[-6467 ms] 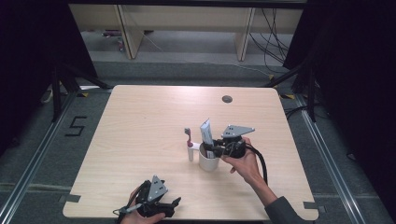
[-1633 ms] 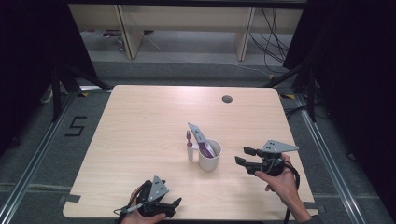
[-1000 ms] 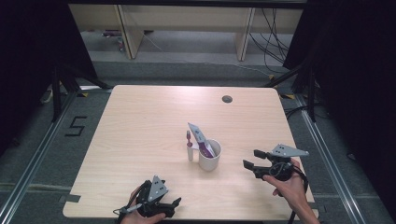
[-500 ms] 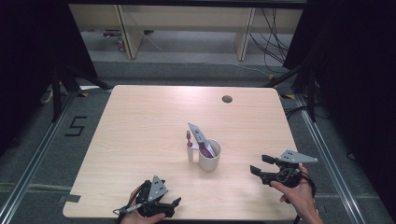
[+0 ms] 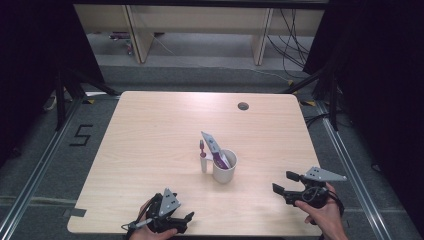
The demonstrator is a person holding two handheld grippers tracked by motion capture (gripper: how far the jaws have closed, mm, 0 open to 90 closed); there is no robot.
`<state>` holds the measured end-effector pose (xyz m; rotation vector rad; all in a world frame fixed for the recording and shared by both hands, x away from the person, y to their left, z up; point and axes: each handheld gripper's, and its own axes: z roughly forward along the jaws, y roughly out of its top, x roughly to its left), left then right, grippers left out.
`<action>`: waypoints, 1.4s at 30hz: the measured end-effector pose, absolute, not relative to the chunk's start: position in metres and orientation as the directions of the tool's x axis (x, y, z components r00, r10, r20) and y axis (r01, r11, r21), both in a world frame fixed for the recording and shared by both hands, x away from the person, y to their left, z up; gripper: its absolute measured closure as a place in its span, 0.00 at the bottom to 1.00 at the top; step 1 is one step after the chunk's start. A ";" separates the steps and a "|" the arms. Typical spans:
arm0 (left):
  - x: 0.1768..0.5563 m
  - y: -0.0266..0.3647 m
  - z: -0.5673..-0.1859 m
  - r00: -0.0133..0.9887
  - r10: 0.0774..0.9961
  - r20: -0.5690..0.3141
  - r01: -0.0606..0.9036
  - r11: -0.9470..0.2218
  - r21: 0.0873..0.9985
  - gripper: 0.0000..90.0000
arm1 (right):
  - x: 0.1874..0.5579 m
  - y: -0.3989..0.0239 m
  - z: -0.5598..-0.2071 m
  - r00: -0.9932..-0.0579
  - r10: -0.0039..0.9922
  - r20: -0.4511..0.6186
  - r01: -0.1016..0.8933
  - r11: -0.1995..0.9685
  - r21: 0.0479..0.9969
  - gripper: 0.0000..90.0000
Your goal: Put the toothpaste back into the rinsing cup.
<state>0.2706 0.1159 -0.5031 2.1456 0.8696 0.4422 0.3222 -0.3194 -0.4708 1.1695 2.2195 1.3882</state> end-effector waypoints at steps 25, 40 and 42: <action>0.271 0.116 -0.503 0.708 0.705 0.044 0.441 -0.490 0.751 0.21 | 0.300 -0.322 -0.477 -0.628 0.761 0.163 0.522 0.257 0.813 0.20; 0.270 0.114 -0.504 0.699 0.715 0.020 0.447 -0.458 0.768 0.21 | 0.294 -0.321 -0.485 -0.657 0.746 0.110 0.520 0.343 0.782 0.18; 0.270 0.114 -0.505 0.699 0.715 0.020 0.447 -0.459 0.768 0.21 | 0.292 -0.320 -0.486 -0.653 0.748 0.115 0.533 0.346 0.772 0.18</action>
